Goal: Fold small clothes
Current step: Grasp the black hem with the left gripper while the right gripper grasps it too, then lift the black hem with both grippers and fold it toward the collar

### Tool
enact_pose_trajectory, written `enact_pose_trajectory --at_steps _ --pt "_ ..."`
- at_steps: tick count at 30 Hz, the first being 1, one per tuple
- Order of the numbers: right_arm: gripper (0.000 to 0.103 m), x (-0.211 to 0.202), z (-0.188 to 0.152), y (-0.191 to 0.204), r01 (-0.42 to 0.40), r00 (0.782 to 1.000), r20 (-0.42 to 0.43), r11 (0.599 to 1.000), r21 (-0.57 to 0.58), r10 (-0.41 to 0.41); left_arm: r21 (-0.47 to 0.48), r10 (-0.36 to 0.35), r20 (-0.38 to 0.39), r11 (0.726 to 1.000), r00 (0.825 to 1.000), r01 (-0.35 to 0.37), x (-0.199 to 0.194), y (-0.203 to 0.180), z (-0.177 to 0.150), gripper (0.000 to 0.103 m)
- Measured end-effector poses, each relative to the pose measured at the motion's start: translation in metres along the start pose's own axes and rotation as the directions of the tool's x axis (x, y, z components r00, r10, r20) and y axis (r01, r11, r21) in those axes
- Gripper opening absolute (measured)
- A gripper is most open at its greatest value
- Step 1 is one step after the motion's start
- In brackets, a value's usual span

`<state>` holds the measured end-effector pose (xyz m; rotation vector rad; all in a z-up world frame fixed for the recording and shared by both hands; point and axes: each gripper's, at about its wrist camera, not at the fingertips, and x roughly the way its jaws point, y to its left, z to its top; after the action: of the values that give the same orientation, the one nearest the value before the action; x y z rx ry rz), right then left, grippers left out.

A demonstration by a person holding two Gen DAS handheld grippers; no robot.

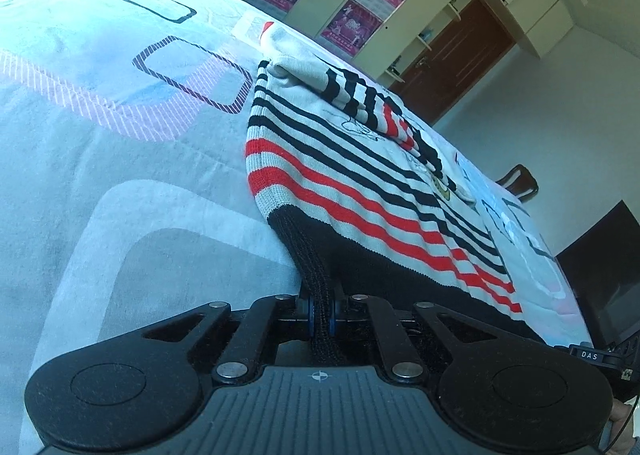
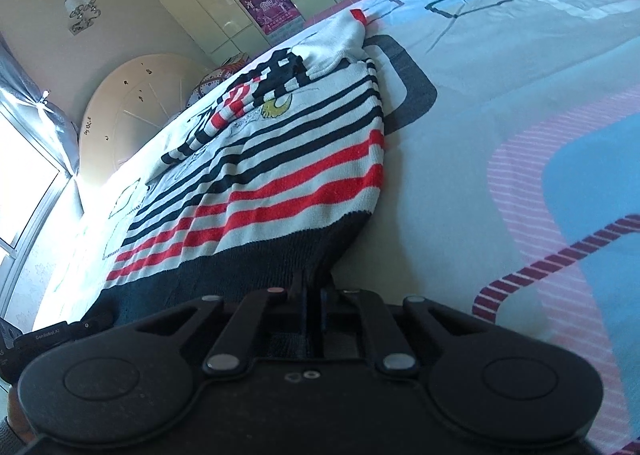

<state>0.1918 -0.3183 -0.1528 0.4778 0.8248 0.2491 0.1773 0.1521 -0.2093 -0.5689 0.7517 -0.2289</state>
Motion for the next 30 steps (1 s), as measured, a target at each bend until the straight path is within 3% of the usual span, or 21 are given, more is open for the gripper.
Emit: enact_pose_trajectory --at_steps 5,13,21,30 --pt "0.007 -0.005 0.009 0.007 -0.006 1.000 0.026 0.999 -0.047 0.007 0.017 -0.012 0.027 1.000 1.000 0.011 -0.004 -0.005 0.008 0.005" --pt "0.007 -0.022 0.042 0.028 -0.043 0.989 0.137 0.991 -0.127 0.060 0.014 -0.068 0.163 0.998 0.984 0.067 -0.021 -0.025 0.045 0.005" --pt "0.007 -0.007 0.110 0.048 -0.058 0.977 0.190 0.975 -0.214 0.100 0.040 -0.081 0.247 0.997 0.966 0.073 0.002 -0.051 0.109 0.005" --pt "0.007 0.051 0.204 0.051 -0.076 0.969 0.207 0.961 -0.266 0.134 0.006 -0.039 0.285 0.999 0.958 0.039 0.065 -0.068 0.182 0.005"
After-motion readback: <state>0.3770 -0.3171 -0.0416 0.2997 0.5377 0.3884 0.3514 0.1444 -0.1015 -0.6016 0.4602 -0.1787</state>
